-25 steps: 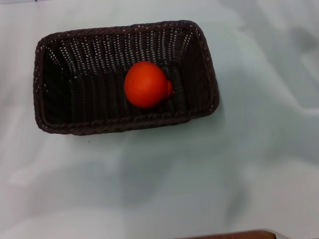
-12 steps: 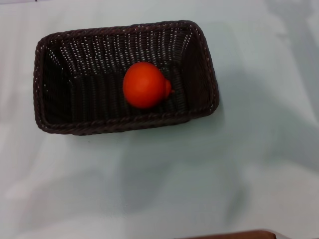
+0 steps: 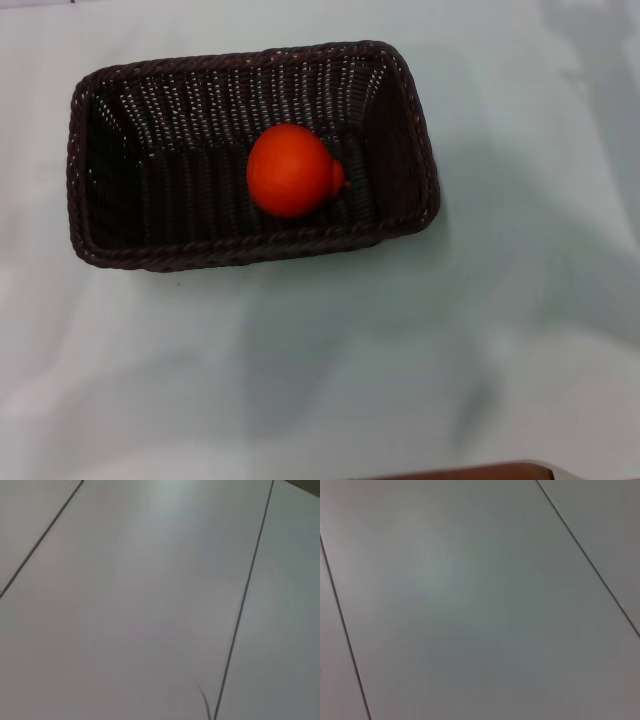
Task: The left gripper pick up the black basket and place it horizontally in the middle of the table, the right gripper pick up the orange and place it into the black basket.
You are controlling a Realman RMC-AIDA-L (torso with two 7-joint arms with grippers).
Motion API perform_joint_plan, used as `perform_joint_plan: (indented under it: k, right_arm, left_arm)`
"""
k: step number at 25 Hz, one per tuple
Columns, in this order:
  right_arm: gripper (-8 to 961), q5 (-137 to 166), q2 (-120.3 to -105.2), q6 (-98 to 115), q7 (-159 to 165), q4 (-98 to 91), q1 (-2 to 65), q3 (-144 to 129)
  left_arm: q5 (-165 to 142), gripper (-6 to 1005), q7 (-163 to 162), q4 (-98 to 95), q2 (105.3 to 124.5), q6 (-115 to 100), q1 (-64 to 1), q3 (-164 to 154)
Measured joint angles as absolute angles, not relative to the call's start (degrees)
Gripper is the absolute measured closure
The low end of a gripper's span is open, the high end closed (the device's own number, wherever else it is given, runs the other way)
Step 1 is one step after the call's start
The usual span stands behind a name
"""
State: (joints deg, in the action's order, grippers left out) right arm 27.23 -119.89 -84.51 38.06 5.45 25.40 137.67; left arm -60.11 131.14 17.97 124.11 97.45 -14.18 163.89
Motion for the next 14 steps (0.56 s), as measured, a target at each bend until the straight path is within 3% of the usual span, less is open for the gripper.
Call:
perform_joint_plan:
  k: [3, 8, 12, 14]
  right_arm:
    - [201, 27.2, -119.89, -84.5, 38.1, 5.4, 25.4, 137.7]
    - [368, 27.2, -119.88, -84.5, 38.0, 5.4, 25.3, 137.6]
    - [532, 27.1, -120.01, -84.7, 38.4, 5.0, 25.2, 137.6]
    - [532, 27.0, -120.04, -85.5, 38.5, 4.4, 25.1, 137.6]
  left_arm:
    - [-59.8, 513, 131.1, 17.5, 124.19, 98.2, -13.8, 164.0]
    - [-59.6, 762, 131.1, 16.6, 124.19, 99.1, -13.5, 164.8]
    - [-59.1, 826, 130.8, 16.5, 124.18, 99.8, -13.1, 164.9]
    - [-59.1, 858, 130.8, 16.4, 124.19, 100.1, -12.9, 164.9]
